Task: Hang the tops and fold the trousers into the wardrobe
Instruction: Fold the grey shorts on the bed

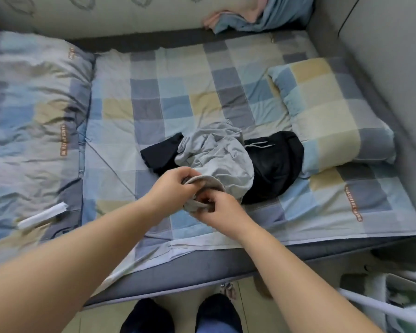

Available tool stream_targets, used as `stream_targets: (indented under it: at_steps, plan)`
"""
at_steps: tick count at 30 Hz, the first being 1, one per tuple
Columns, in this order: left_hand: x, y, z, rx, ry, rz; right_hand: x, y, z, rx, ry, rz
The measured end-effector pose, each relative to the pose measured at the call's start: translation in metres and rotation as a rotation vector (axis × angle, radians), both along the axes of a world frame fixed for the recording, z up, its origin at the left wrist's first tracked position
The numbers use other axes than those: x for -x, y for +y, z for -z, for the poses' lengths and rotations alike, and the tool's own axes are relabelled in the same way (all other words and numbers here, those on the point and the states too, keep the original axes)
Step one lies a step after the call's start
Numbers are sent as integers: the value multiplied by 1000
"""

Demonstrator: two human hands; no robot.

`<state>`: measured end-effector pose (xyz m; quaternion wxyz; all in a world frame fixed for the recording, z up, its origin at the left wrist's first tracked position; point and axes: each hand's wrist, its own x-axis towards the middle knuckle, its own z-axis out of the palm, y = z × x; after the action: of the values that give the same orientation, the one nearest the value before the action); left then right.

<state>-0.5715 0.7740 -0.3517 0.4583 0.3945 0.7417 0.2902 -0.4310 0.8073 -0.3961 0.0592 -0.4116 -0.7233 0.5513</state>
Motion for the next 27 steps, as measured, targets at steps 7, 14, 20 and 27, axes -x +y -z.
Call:
stream_targets:
  at_steps: [7,14,20,27]
  plan:
    - [107,-47,-136,-125,166,96,70,-29,-81,-458,-178,25]
    - [181,-86,-259,-382,383,172,155,-38,-206,-759,62,234]
    - [252,-124,-314,-469,621,134,217,-48,-255,-883,-87,103]
    - [341,-187,-321,-424,1115,-22,231,-31,-286,-1053,-244,83]
